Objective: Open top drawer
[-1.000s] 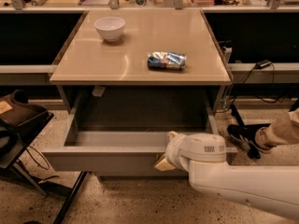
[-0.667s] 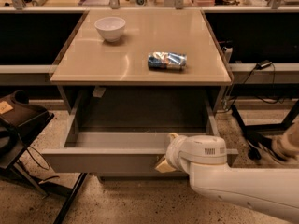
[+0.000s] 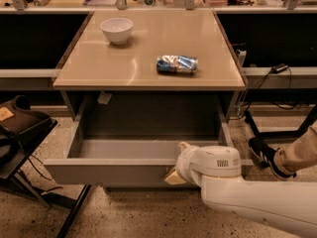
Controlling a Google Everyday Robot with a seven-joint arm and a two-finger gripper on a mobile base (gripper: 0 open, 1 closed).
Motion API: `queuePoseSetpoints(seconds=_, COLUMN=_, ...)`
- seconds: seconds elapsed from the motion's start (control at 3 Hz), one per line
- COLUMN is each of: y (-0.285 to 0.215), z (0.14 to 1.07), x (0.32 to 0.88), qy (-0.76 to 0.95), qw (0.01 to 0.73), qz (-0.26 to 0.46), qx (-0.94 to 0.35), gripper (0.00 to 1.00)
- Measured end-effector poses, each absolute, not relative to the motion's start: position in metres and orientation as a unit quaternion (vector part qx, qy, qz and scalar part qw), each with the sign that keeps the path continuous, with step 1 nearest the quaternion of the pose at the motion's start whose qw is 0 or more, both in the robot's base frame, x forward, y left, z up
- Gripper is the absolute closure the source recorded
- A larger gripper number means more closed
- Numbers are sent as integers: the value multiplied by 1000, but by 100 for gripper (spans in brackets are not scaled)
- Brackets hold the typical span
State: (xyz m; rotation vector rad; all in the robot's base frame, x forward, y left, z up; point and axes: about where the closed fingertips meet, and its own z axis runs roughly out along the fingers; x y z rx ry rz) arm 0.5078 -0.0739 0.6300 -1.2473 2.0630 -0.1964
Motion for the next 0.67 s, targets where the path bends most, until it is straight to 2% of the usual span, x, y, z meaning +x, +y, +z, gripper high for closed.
queuePoseSetpoints(seconds=0.67, y=-75, z=629, x=502, qy=800, qw=350, qz=-74, qx=-482, gripper=100)
